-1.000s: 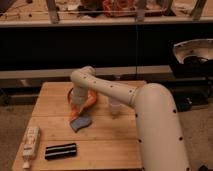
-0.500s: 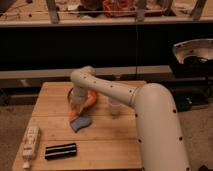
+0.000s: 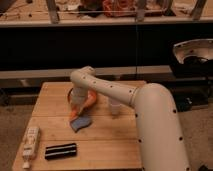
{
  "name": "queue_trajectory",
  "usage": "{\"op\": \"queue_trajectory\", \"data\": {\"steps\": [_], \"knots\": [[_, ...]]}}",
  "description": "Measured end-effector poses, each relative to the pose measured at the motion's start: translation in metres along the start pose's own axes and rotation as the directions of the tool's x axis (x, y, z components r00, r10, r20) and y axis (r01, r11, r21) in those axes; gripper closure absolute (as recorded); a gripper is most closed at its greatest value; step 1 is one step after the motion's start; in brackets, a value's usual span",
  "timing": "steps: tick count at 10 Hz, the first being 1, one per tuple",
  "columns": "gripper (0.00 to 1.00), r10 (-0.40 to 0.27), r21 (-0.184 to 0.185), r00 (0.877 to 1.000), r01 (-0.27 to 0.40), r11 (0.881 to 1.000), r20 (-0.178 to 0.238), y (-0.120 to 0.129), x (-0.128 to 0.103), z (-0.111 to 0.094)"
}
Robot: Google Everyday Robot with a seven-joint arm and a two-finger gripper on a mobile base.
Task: Place the pepper on the white sponge
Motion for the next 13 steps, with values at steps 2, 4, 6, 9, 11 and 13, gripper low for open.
{"op": "queue_trajectory", "data": {"steps": [2, 4, 6, 9, 11, 13], "knots": [[0.99, -0.016, 0.007, 1.000, 0.016, 1.000, -0.010, 0.000, -0.006, 0.000], [0.99, -0.031, 0.015, 0.999, 0.032, 0.999, -0.021, 0.001, -0.014, 0.000], [0.98, -0.036, 0.024, 0.999, 0.036, 0.999, -0.024, 0.003, -0.019, -0.001], [0.69, 0.048, 0.074, 0.999, -0.046, 0.996, -0.014, 0.017, -0.025, -0.004], [0.49, 0.094, 0.069, 0.995, -0.092, 0.993, -0.017, 0.022, -0.037, -0.002], [0.32, 0.123, 0.062, 0.992, -0.122, 0.991, -0.011, 0.024, -0.042, -0.001]]}}
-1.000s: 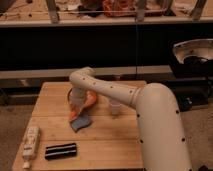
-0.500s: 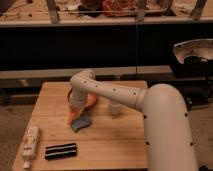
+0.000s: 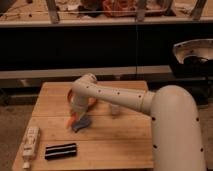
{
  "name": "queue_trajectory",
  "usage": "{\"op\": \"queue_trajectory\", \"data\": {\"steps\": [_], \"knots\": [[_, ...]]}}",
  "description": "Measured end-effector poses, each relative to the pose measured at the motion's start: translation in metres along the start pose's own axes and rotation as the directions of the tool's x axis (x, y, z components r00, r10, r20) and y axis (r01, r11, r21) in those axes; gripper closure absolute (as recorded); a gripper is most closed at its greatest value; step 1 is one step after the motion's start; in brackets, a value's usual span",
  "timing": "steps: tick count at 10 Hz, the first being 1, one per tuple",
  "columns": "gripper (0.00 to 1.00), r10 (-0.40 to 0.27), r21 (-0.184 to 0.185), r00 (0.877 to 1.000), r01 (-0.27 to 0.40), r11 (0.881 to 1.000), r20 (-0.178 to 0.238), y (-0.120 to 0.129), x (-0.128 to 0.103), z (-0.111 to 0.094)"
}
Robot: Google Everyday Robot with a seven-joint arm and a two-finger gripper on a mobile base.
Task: Place the pepper on the white sponge
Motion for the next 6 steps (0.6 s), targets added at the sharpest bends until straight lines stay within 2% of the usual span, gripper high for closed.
{"op": "queue_trajectory", "data": {"steps": [1, 3, 6], "knots": [[0.22, 0.025, -0.008, 1.000, -0.025, 1.000, 0.009, 0.002, 0.000, 0.000], [0.20, 0.056, -0.014, 0.998, -0.056, 0.998, 0.027, 0.006, 0.001, -0.001], [0.20, 0.107, -0.029, 0.992, -0.105, 0.994, 0.070, 0.024, -0.004, -0.004]]}}
